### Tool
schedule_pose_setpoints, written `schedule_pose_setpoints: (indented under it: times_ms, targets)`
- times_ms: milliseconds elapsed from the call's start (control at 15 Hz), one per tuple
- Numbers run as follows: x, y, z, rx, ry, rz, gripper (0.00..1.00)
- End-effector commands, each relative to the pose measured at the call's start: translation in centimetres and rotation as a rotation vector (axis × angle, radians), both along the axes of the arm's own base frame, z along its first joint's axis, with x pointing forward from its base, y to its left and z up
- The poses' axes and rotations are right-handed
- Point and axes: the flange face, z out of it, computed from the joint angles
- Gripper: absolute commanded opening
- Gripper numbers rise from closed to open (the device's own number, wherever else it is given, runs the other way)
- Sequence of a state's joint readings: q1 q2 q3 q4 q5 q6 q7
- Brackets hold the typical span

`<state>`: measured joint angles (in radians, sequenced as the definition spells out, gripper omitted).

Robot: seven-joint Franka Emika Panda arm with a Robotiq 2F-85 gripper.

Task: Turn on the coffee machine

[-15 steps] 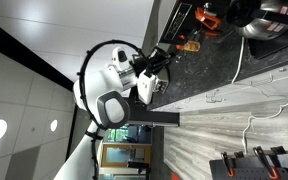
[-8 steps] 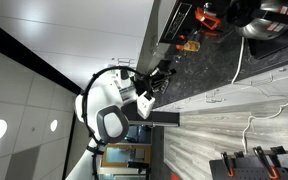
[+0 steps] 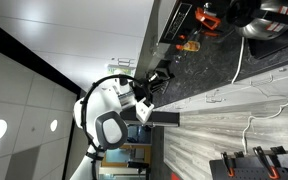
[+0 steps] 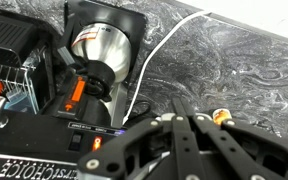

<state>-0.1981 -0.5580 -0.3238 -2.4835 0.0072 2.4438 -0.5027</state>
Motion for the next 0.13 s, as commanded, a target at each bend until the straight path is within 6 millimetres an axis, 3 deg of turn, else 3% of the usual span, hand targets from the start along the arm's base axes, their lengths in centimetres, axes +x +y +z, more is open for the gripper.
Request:
schedule_pose_setpoints:
  times_ms: [0,67]
  targets:
    - [-0.73,0.65,0.48,0.009,0.014,-0.005,0.00]
    - [-0.71,0.71,0.48,0.010,0.022,-0.005,0.00]
